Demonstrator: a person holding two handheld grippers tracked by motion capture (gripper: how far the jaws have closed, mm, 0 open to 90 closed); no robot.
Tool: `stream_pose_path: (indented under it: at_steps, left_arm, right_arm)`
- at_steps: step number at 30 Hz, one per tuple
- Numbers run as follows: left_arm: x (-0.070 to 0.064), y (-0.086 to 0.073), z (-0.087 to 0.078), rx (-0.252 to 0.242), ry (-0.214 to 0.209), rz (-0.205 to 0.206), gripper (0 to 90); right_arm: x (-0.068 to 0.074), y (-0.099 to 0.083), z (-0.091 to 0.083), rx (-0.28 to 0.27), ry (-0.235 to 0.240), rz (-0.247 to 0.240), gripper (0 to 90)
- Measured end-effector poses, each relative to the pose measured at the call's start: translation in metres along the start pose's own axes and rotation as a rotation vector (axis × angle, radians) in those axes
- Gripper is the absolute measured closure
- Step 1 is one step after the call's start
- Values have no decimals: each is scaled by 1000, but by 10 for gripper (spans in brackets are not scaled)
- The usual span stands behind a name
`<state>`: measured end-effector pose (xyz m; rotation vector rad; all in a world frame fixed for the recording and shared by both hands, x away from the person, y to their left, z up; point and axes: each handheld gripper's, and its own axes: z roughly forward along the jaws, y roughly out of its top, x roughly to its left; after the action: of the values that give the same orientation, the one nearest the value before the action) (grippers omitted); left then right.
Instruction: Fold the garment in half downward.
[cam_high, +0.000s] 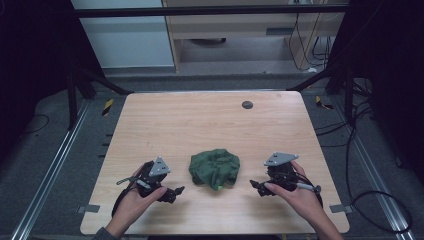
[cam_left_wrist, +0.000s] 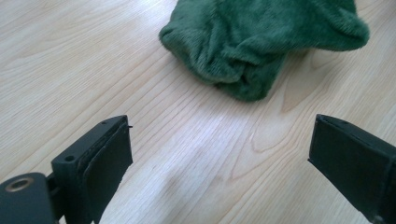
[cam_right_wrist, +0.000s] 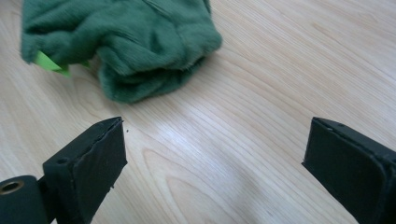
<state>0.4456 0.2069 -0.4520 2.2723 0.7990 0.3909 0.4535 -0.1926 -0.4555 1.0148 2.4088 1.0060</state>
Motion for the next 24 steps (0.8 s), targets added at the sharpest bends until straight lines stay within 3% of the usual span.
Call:
stream_pose_path:
  at_steps: [12, 24]
  left_arm:
    - [17, -20, -2, 30, 24, -28, 54]
    - [44, -43, -3, 79, 73, -94, 56]
  right_arm:
    - [-20, -18, 2, 68, -51, 64, 57]
    - [-41, -32, 4, 111, -88, 109, 59]
